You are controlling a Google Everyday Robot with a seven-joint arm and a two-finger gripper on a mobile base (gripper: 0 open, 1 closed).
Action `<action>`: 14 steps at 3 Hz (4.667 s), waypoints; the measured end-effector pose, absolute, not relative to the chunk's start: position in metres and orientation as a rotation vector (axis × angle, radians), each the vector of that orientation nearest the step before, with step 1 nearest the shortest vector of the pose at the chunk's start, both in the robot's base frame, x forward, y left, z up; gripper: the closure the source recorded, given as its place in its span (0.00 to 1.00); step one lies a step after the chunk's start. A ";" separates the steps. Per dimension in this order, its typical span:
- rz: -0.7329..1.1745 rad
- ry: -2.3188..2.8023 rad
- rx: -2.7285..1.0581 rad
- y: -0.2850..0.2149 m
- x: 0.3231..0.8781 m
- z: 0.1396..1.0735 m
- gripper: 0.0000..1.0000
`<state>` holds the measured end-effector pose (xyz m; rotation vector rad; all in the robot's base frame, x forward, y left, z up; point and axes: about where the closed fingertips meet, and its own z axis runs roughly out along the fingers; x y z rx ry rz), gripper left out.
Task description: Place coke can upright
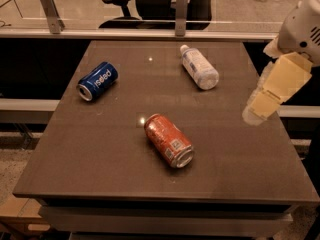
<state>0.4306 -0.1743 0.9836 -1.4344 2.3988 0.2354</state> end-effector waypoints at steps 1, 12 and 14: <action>0.294 2.503 -1.262 -0.175 0.425 0.980 0.00; 0.332 2.796 -1.007 -0.018 0.428 0.843 0.00; 0.228 2.773 -1.035 -0.027 0.441 0.843 0.41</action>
Offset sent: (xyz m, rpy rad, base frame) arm -0.0219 0.0250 -0.0091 0.1397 0.1835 -0.4338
